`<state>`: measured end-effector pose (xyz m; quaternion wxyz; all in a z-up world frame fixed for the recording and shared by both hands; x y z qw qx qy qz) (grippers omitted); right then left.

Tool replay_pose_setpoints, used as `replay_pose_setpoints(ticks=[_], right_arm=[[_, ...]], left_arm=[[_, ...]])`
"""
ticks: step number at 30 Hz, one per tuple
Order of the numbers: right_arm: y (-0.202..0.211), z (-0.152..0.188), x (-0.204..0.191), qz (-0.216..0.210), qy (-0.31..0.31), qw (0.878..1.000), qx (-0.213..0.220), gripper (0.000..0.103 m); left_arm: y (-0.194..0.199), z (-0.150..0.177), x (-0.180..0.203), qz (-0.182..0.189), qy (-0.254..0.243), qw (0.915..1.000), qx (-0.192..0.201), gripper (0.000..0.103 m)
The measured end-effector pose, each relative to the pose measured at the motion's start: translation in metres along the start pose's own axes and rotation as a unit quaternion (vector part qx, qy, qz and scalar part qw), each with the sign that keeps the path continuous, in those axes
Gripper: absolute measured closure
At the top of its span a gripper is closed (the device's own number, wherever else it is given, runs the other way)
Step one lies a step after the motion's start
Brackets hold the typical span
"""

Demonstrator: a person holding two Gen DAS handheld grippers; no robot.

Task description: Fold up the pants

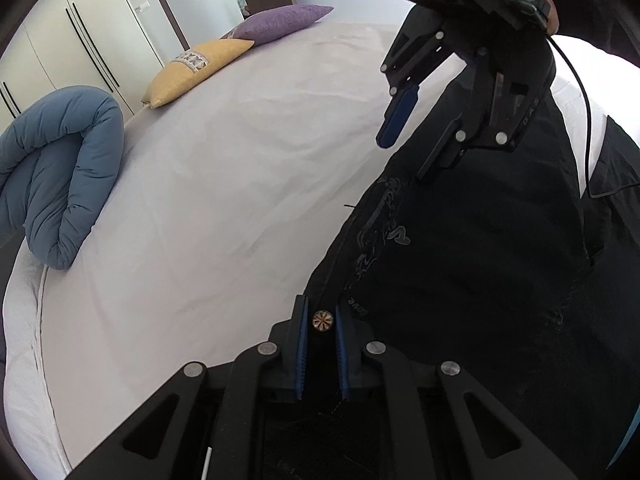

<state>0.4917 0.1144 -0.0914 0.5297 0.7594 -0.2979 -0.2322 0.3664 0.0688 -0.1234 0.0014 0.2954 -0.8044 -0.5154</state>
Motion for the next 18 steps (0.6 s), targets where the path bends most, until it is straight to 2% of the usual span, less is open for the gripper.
replay_pose_setpoints(ticks=[2,4,5,7,9,13,18], right_arm=[[-0.009,0.001,0.001,0.001,-0.003,1.000,-0.011,0.059],[-0.014,0.001,0.004,-0.009,-0.016,1.000,-0.016,0.072],[-0.015,0.000,0.005,-0.013,-0.022,1.000,-0.015,0.072],[-0.014,0.000,0.003,-0.021,-0.021,0.999,-0.014,0.084],[-0.011,0.001,0.000,-0.022,-0.016,1.000,-0.012,0.091],[0.003,0.005,0.000,-0.028,-0.029,0.999,0.003,0.092],[0.012,0.012,-0.012,0.004,0.004,1.000,0.002,0.100]], left_arm=[[0.001,0.001,-0.002,0.000,-0.001,1.0000,0.002,0.090],[0.004,0.000,0.001,0.000,-0.002,1.0000,0.005,0.090],[0.004,0.001,0.001,-0.001,-0.002,1.0000,0.005,0.090],[0.003,0.002,0.001,0.001,-0.003,1.0000,0.006,0.090],[0.002,0.003,0.002,-0.002,-0.002,1.0000,0.006,0.090],[0.004,0.005,0.003,-0.002,0.002,1.0000,0.007,0.090],[0.010,0.004,0.008,-0.004,-0.003,1.0000,0.007,0.090]])
Point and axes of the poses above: each gripper's, at about its wrist camera, not at the fingertips, and y roughly against the way its jaws point, x to its right, z to its underside, the point moved 6 cm from there along -y, roughly the way its jaws point, and after that the axes turned 9 degrees about -y, right-handed, at the moved point
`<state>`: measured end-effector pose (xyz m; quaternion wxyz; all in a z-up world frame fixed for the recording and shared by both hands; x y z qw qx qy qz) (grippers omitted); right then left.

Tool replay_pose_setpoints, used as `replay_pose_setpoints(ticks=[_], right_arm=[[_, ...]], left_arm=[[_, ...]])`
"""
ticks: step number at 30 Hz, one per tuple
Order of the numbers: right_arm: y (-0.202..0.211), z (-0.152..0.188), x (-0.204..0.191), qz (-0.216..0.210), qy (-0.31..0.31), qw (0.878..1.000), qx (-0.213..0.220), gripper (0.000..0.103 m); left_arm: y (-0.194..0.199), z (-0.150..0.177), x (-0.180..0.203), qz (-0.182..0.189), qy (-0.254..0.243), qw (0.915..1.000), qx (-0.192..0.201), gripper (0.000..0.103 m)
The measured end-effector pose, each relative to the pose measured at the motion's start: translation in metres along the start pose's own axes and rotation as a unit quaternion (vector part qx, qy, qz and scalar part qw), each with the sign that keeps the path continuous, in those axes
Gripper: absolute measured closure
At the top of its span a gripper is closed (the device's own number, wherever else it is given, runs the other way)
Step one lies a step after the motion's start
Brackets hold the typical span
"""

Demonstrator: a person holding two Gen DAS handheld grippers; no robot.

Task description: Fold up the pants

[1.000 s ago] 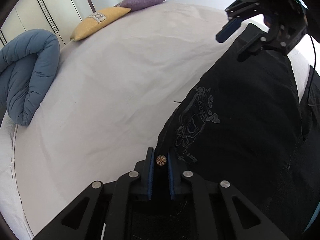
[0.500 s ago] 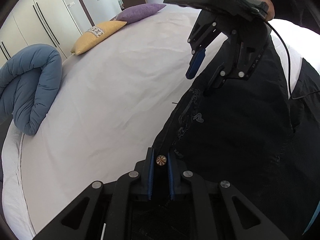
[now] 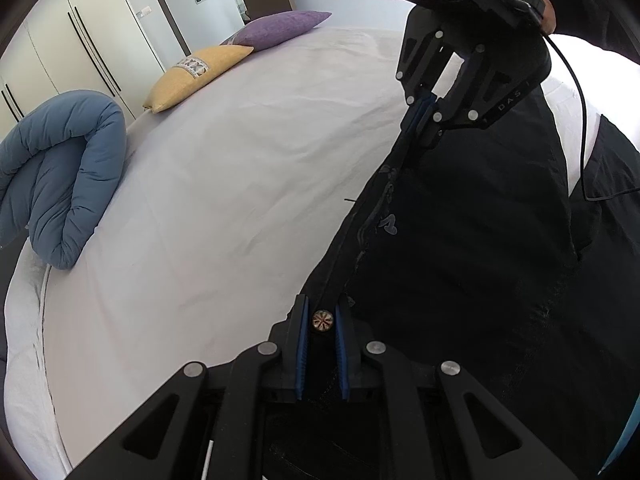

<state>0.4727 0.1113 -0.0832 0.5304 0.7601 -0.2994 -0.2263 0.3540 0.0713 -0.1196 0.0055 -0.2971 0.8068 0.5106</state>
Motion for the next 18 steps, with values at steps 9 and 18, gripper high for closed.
replay_pose_setpoints(ticks=[9,18], right_arm=[[0.015,0.037,-0.068,0.154,0.218,0.964,-0.006,0.101],[-0.009,0.128,-0.164,0.271,0.498,0.821,-0.062,0.101]], left_arm=[[0.030,0.005,0.020,0.000,-0.033,0.9995,-0.002,0.090],[0.060,0.033,0.108,0.013,-0.120,0.9925,-0.018,0.090]])
Point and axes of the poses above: each gripper's, at about its wrist camera, not at the fingertips, and y roughly against the way its jaws point, x to its right, z to its underside, the point moved 6 cm from there along -y, roughly the way its jaws point, and after that the axes turned 9 degrees about -y, right-handed, at the moved point
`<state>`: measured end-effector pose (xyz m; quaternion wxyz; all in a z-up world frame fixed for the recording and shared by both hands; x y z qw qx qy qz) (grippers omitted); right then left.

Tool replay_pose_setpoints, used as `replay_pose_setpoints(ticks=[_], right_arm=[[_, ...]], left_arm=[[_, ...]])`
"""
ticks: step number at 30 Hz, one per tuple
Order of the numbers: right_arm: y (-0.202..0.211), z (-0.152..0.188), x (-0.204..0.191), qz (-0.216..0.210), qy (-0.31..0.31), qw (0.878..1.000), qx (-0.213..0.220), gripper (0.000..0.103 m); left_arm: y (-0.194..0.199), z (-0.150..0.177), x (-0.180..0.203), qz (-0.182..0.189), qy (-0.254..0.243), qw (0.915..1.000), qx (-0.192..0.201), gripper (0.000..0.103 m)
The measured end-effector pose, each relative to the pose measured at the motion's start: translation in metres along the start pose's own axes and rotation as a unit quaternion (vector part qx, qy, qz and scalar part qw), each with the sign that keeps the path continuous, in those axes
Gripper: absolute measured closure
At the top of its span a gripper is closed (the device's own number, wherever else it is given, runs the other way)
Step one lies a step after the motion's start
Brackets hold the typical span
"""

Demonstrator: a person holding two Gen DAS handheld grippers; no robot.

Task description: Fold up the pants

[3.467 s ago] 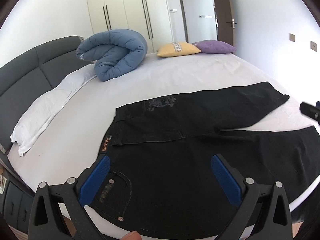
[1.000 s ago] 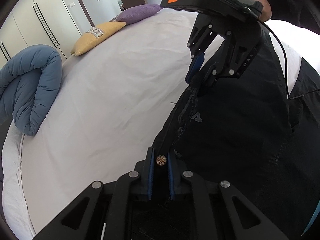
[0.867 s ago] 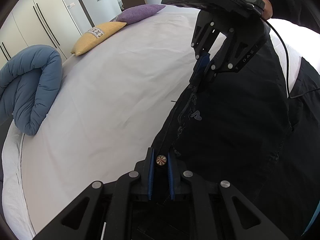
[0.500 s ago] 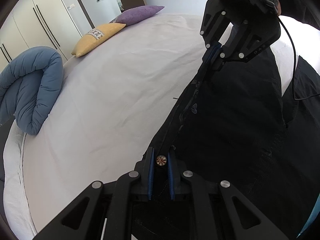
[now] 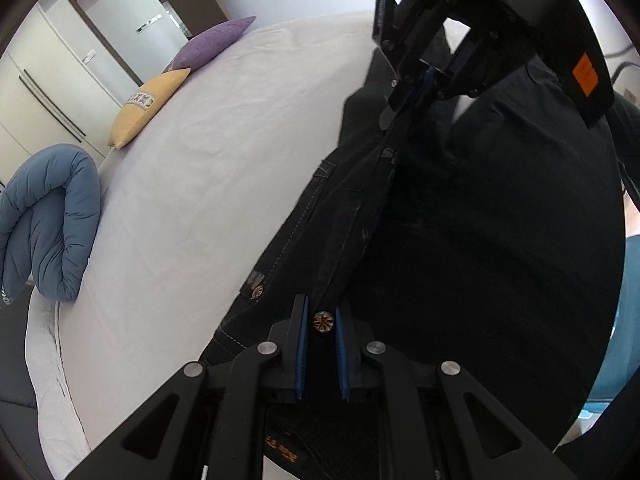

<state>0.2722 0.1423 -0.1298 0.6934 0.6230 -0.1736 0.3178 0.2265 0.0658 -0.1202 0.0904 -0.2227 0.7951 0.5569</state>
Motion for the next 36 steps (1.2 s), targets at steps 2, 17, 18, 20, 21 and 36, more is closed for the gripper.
replay_pose_setpoints(ticks=[2,17,18,20,21,36], right_arm=[[0.008,-0.003,-0.024,0.015,0.051,0.999,-0.007,0.101],[0.073,-0.042,-0.140,0.017,0.184,0.983,0.003,0.101],[0.075,-0.046,-0.146,0.015,0.181,0.983,0.006,0.101],[0.084,-0.061,-0.156,0.011,0.171,0.985,0.013,0.101],[0.090,-0.064,-0.154,0.009,0.167,0.986,0.017,0.101],[0.108,-0.089,-0.163,-0.022,0.079,0.996,0.031,0.101]], left_arm=[[0.005,0.001,0.025,0.004,-0.018,0.9998,-0.003,0.090],[0.031,0.027,0.126,0.008,-0.113,0.9926,-0.045,0.091],[0.032,0.028,0.128,0.009,-0.111,0.9926,-0.047,0.091],[0.037,0.035,0.132,0.009,-0.106,0.9931,-0.051,0.091],[0.039,0.038,0.136,0.008,-0.104,0.9932,-0.052,0.091],[0.043,0.084,0.162,-0.016,-0.040,0.9971,-0.062,0.091]])
Point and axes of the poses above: each gripper's, at about its wrist camera, not at the fingertips, and y roughly against the way its jaws point, x to its right, z to its underside, the point moved 6 cm from there along -y, roughly the way its jaws point, and after that the axes turned 9 degrees about -y, right-handed, at the moved point
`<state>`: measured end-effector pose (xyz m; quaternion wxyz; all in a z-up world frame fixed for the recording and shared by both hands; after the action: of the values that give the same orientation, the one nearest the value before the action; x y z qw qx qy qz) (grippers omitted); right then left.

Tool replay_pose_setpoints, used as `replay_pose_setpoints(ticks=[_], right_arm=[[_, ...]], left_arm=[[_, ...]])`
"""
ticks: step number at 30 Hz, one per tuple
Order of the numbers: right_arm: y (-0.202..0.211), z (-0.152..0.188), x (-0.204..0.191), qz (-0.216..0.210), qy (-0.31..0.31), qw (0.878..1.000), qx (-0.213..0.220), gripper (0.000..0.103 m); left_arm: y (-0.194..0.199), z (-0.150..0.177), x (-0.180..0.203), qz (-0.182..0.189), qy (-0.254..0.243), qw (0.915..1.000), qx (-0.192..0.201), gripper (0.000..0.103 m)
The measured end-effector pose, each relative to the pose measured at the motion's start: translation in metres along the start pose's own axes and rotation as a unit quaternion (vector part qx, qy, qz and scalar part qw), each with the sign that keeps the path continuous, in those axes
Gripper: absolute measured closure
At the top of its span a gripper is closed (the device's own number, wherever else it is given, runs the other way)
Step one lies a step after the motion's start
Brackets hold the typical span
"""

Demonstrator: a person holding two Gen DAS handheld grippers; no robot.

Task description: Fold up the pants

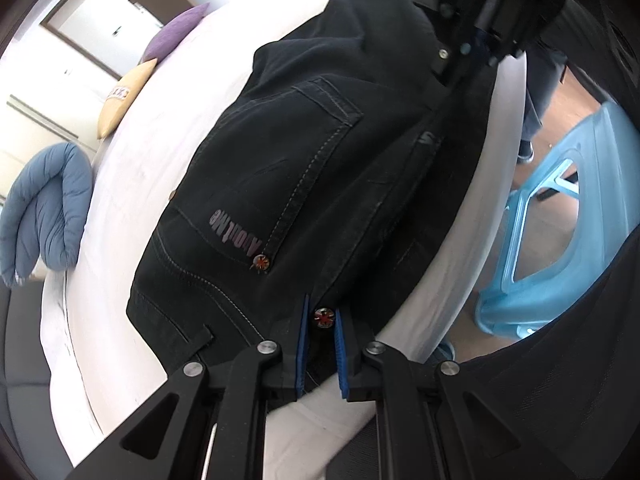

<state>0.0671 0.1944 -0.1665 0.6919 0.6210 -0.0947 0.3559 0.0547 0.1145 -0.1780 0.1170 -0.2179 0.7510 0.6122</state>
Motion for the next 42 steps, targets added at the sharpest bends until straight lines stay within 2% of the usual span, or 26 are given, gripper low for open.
replay_pose_setpoints(ticks=[5,9,13,17,20,23,24,27,30,31,33,34,35,36,37,38,39,40,41,42], right_arm=[[0.021,-0.011,-0.016,-0.002,-0.011,1.000,0.000,0.101],[0.019,-0.020,-0.024,-0.003,-0.015,1.000,-0.008,0.101],[0.003,-0.023,-0.028,-0.009,-0.052,0.999,-0.013,0.100],[-0.002,-0.024,-0.022,-0.015,-0.113,0.993,-0.012,0.100],[-0.005,-0.025,-0.024,0.007,-0.143,0.990,-0.016,0.100],[-0.006,-0.027,-0.024,0.038,-0.193,0.980,-0.019,0.100],[-0.007,-0.027,-0.024,0.043,-0.209,0.977,-0.019,0.099],[-0.005,-0.029,-0.021,0.066,-0.259,0.963,-0.022,0.099],[-0.001,-0.028,-0.021,0.086,-0.295,0.951,-0.035,0.091],[0.003,-0.026,-0.021,0.087,-0.318,0.943,-0.036,0.088],[0.013,-0.017,-0.021,0.082,-0.371,0.924,-0.035,0.085],[0.021,-0.006,-0.021,0.072,-0.420,0.904,-0.033,0.075],[0.026,0.002,-0.021,0.060,-0.456,0.888,-0.030,0.060],[0.034,0.015,-0.021,0.048,-0.507,0.860,-0.022,0.017],[0.047,0.034,-0.021,0.050,-0.565,0.823,-0.005,0.000],[0.057,0.056,-0.021,0.052,-0.620,0.783,0.011,0.000],[0.065,0.081,-0.022,0.042,-0.677,0.735,0.019,0.000],[0.069,0.115,-0.027,0.022,-0.742,0.669,0.023,0.000],[0.071,0.154,-0.034,0.001,-0.808,0.588,0.033,0.000],[0.071,0.181,-0.041,-0.011,-0.849,0.527,0.042,0.000]], left_arm=[[0.004,0.007,0.010,-0.001,0.008,1.0000,0.003,0.091],[-0.001,0.011,0.008,0.003,0.017,0.9998,0.000,0.090],[0.000,0.013,0.004,-0.014,0.037,0.9992,-0.001,0.076],[0.017,0.018,-0.001,-0.019,0.056,0.9982,-0.007,0.056],[0.034,0.014,-0.006,-0.009,0.076,0.9970,-0.005,0.049],[0.052,-0.003,-0.017,-0.015,0.110,0.9937,0.019,0.045],[0.058,-0.013,-0.025,-0.016,0.132,0.9907,0.032,0.040],[0.055,-0.036,-0.041,0.001,0.185,0.9810,0.059,0.037],[0.023,-0.060,-0.045,0.024,0.218,0.9742,0.052,0.037],[0.008,-0.066,-0.042,0.044,0.232,0.9706,0.045,0.037],[-0.025,-0.073,-0.030,0.075,0.244,0.9669,0.013,0.044],[-0.036,-0.074,-0.024,0.074,0.241,0.9677,-0.003,0.043],[-0.041,-0.075,-0.021,0.067,0.247,0.9666,-0.002,0.042],[-0.042,-0.076,-0.023,0.069,0.265,0.9618,0.003,0.041],[-0.042,-0.074,-0.026,0.080,0.289,0.9539,0.004,0.041],[-0.041,-0.073,-0.028,0.086,0.302,0.9495,0.003,0.041],[-0.041,-0.073,-0.028,0.088,0.307,0.9478,0.000,0.041],[-0.041,-0.073,-0.028,0.087,0.306,0.9479,-0.003,0.041],[-0.042,-0.074,-0.027,0.086,0.307,0.9478,-0.007,0.041],[-0.043,-0.076,-0.027,0.086,0.309,0.9470,-0.012,0.040]])
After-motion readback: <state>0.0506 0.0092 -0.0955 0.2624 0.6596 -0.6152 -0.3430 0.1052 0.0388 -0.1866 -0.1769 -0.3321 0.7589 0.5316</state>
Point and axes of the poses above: each gripper's, at about its wrist camera, not at the fingertips, and y roughly against the way its jaws point, x to its right, z to its underside, the point moved 6 cm from there along -y, roughly the way its jaws point, and after that the axes turned 9 degrees about -y, right-handed, at the moved point
